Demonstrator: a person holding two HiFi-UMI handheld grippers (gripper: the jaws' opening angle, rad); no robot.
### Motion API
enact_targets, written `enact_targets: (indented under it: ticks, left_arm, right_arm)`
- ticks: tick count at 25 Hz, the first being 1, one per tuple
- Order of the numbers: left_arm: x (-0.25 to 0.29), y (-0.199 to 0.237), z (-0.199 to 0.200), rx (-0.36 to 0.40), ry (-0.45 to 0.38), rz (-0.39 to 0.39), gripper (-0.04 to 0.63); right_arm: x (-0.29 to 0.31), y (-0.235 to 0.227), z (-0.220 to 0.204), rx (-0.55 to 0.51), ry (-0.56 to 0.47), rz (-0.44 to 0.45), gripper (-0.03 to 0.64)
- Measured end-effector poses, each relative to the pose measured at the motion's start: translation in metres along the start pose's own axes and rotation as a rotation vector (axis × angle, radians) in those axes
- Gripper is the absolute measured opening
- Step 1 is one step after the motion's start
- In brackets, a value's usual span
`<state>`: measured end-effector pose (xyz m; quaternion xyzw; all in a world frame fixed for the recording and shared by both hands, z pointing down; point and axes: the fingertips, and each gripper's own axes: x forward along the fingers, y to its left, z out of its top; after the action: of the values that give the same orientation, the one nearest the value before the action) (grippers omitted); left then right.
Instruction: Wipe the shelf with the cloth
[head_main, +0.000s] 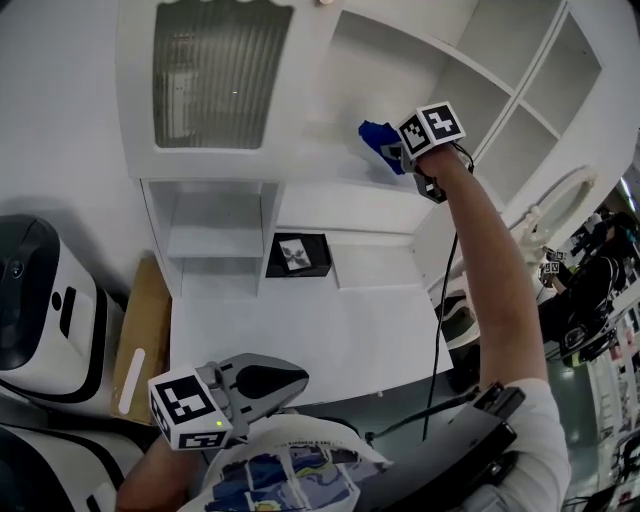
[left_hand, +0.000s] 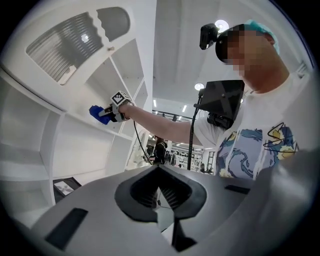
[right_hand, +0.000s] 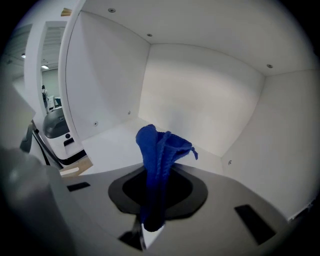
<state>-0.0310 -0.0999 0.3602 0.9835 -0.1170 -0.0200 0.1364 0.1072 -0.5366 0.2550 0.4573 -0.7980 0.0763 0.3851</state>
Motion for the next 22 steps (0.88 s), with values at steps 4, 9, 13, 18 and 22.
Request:
enact_targets:
  ticks: [4,9,13,18,22]
  left_arm:
    - [0.015,0.001,0.001,0.006,0.008,-0.037,0.003]
    - [0.025,0.001,0.001,0.011,0.026,-0.062,0.003]
    - [0.029,-0.001,0.0,0.009,0.037,-0.069,0.003]
    - [0.025,-0.003,-0.002,0.007,0.045,-0.061,0.002]
    - [0.02,-0.007,-0.004,0.006,0.044,-0.052,0.003]
  right_arm:
    - [-0.011,-0.044,-0.028,0.018,0.035,-0.093,0.069]
    - [-0.015,-0.087,-0.065,0.044,0.096,-0.189,0.069]
    - [-0.008,-0.1,-0.09,0.05,0.153,-0.222,0.069]
    - [-0.002,-0.096,-0.096,0.108,0.144,-0.185,0.069]
    - [0.0,-0.084,-0.092,0.133,0.127,-0.149,0.069]
